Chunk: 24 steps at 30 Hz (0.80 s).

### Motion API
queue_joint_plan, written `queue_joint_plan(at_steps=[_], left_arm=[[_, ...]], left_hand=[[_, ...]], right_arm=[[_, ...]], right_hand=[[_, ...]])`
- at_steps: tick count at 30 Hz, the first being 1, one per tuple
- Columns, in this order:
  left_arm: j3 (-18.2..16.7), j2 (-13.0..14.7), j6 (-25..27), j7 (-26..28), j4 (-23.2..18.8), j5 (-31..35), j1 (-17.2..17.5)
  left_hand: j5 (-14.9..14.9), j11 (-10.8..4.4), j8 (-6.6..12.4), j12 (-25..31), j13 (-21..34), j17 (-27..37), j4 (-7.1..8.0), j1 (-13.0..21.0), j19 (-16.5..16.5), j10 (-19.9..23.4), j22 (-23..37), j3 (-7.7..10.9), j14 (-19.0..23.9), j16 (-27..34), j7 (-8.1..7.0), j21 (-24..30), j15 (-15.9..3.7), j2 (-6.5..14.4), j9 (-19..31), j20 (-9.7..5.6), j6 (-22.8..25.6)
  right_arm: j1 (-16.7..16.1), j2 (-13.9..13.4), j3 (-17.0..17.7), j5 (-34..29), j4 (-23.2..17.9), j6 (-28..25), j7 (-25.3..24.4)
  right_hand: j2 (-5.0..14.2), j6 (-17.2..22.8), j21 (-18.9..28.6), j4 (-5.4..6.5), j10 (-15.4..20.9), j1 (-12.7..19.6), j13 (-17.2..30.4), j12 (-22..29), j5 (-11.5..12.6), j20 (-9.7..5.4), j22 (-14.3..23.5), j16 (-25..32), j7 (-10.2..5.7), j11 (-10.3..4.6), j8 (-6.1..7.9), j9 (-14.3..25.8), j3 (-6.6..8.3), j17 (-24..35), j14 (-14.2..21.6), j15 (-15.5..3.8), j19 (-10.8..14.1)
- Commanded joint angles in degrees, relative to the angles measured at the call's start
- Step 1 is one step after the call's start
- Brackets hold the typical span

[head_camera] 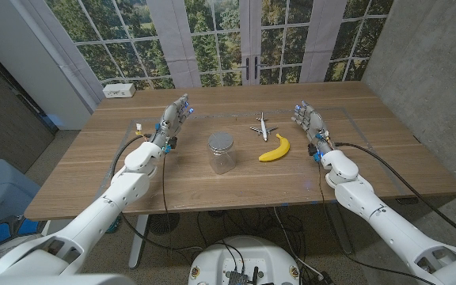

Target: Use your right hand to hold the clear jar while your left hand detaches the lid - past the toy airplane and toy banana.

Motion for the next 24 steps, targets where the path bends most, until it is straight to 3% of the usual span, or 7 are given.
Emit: queue_joint_plan(at_steps=[1,6,24], left_arm=[[-0.6,0.8,-0.2,0.1,-1.5,-0.6,1.8],[-0.8,1.0,-0.6,-0.1,-1.7,-0.7,2.1],[-1.2,1.3,-1.1,-1.1,-1.6,-1.5,2.6]], left_hand=[[0.3,0.22,0.25,-0.1,0.1,0.1,-0.29,0.5,0.4,-0.6,0.0,0.31,-0.4,0.0,-0.29,-0.1,-3.54,3.4,0.2,-6.18,-0.1],[0.3,0.41,0.22,-0.2,0.1,0.1,-0.3,0.4,0.2,-0.8,0.0,0.33,-0.6,-0.1,-0.21,-0.3,-3.55,3.5,0.2,-6.11,-0.3],[0.4,0.38,0.21,-0.2,0.1,0.2,-0.35,0.2,0.2,-1.1,0.1,0.35,-1.0,-0.2,-0.14,-0.6,-3.54,3.6,0.2,-6.07,-0.7]], right_arm=[[-3.6,-1.1,-0.4,-2.4,-5.6,-0.4,-3.2],[-4.9,-1.2,-0.6,-2.7,-7.4,-0.6,-3.8],[-7.7,-1.3,-2.0,-5.6,-12.3,-1.1,-5.8]], right_hand=[[0.62,-0.7,-0.2,-1.11,-0.2,1.2,-0.1,0.0,0.3,0.1,0.2,0.0,-0.08,-0.11,0.15,0.2,0.23,-0.2,0.4,-0.39,0.6],[1.03,-1.9,-1.1,-2.41,-1.4,2.2,-0.4,-0.4,0.1,-0.92,0.2,-0.5,-0.48,-0.58,-0.14,0.1,0.46,-0.6,-1.0,-1.02,-0.2],[1.46,-3.3,-2.0,-3.17,-2.5,2.3,-0.8,-0.6,-0.1,-1.18,0.2,-0.6,-0.53,-0.47,-0.35,0.1,0.18,-1.1,-2.2,-1.1,-0.8]])
